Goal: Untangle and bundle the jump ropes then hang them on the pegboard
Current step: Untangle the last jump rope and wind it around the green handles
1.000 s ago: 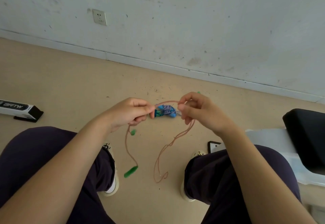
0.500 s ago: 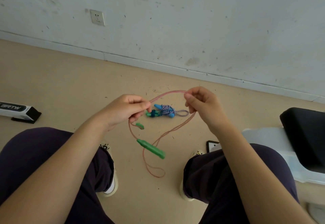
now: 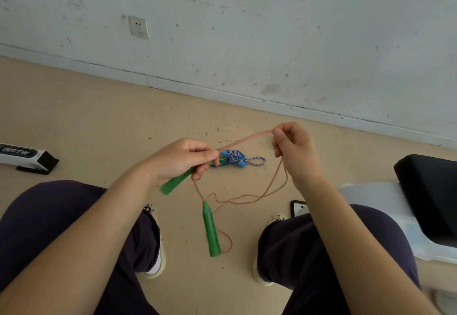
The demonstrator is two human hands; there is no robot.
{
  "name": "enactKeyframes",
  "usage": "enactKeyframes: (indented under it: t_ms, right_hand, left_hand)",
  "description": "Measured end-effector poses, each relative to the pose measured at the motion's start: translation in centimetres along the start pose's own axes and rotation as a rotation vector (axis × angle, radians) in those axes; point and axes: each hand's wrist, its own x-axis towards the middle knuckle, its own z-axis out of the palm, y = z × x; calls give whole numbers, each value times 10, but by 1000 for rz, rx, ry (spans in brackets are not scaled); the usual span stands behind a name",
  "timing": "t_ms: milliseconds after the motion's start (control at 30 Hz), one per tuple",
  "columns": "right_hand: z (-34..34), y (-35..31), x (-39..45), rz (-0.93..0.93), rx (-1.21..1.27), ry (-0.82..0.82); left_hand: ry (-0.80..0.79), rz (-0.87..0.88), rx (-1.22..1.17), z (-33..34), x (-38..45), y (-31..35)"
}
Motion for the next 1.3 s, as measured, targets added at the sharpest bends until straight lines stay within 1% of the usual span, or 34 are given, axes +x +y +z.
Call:
enactKeyframes:
  t_ms: [67,100,167,267,367,500,667,767,867,933,1067,1133,1233,1300]
  right_hand:
    - [-3,-3,0,29,32,30]
    - [-3,-5,-1,36,38,9]
    - [-4,-11,-4,39,38,-99]
    - [4,-17,-13,31,-22,-312]
    - [16,-21,-23,39,-81,-451]
    - [17,-25,-25,65,-70,-494]
    - [14,-28,-27,74,-195,-562]
    - [17,-28,-28,82,-213,-564]
    - [16,-27,-27,100,-192,-518]
    - [13,-25,-23,111,-191,-467]
    - [6,-22,-15,141,-93,-294]
    - [5,-21,-14,146,-86,-256]
    - [4,-20,-14,132,-77,-302]
    - [2,-22,-15,122,-79,-406]
  left_hand:
    - [-16,-26,-8,0,0,0]
    - [-34,-37,-25,1,0,0]
    - [-73,-45,-72,4,-1,-1]
    - [-107,-43,-149,11,1,-5]
    - [-153,-52,-185,16,3,-9]
    - [-206,-66,-214,16,5,-9]
    - [-271,-68,-188,13,4,-7]
    - [-260,-63,-189,13,3,-6]
    - [-221,-70,-172,12,2,-4]
    - [-186,-84,-172,9,1,-4]
    - [-143,-81,-190,5,0,-1]
    - [-140,-80,-186,4,-1,0]
    - [-168,-89,-161,5,-2,-1]
    - [-176,-79,-143,6,-2,-2]
